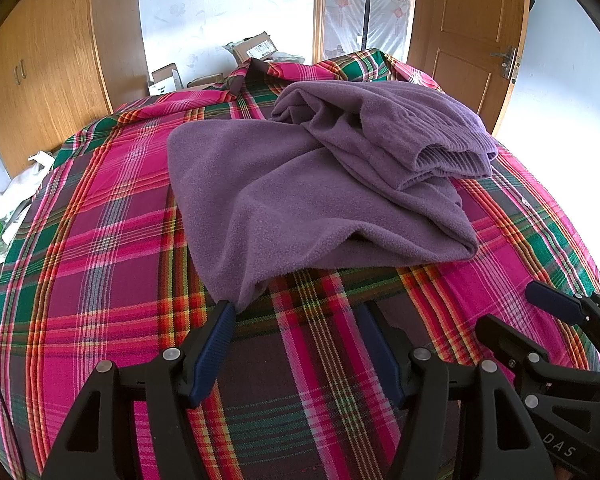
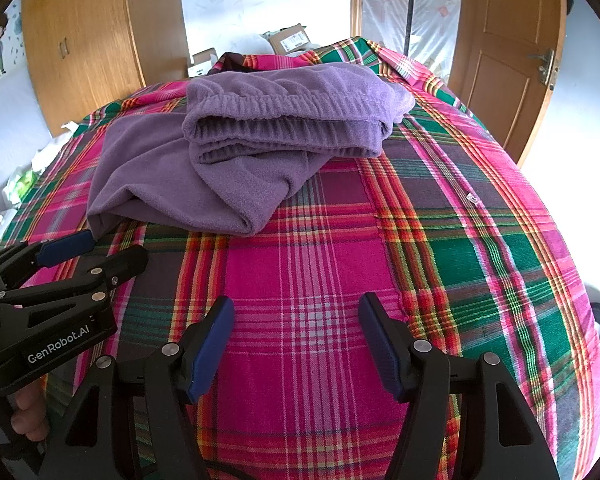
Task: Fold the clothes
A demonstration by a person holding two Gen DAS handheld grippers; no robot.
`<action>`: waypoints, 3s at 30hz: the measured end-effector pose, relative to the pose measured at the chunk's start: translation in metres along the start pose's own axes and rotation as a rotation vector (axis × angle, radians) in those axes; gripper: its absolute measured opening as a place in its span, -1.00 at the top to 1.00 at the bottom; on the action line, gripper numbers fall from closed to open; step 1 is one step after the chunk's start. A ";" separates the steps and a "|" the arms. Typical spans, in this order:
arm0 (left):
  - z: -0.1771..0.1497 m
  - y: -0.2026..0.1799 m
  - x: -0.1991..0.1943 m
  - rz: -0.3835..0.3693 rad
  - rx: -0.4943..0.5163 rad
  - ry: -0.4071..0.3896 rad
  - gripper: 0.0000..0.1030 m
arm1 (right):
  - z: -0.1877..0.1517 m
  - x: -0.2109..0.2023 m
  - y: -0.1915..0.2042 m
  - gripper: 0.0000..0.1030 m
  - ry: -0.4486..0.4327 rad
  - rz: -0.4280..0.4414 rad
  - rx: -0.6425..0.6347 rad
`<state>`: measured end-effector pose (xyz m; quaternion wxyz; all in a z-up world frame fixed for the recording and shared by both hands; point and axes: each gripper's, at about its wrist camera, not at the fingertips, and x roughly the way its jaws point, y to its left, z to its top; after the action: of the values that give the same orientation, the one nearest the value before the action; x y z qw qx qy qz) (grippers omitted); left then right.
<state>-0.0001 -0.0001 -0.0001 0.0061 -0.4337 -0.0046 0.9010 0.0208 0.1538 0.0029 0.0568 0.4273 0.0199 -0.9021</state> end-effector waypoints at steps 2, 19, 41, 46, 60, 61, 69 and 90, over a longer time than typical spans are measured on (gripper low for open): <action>0.000 0.000 0.000 0.000 0.000 0.000 -0.25 | 0.000 0.000 0.000 -0.30 0.000 0.000 0.000; -0.001 0.003 0.001 0.001 0.001 0.000 -0.26 | 0.000 0.001 0.002 -0.31 0.001 -0.002 -0.002; 0.001 -0.001 0.003 0.002 0.004 0.001 -0.27 | 0.002 0.003 0.002 -0.41 0.006 -0.012 0.000; 0.000 -0.001 0.002 -0.006 0.004 0.001 -0.27 | 0.003 0.004 0.003 -0.41 0.007 -0.014 0.000; 0.002 0.006 -0.008 -0.005 0.068 0.024 -0.22 | 0.002 0.003 0.005 -0.41 0.007 -0.028 0.008; 0.003 0.008 -0.011 -0.003 0.064 0.018 -0.22 | 0.002 0.003 0.005 -0.41 0.007 -0.028 0.008; 0.021 0.013 -0.029 -0.035 0.090 -0.048 -0.21 | 0.002 0.003 0.005 -0.41 0.007 -0.027 0.008; 0.099 0.005 0.002 -0.005 0.215 -0.116 -0.11 | 0.044 -0.004 -0.043 0.19 -0.099 0.103 0.071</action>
<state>-0.0787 -0.0056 0.0602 0.0547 -0.3779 0.0906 0.9198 -0.0152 0.1932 0.0333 0.0887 0.3843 -0.0369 -0.9182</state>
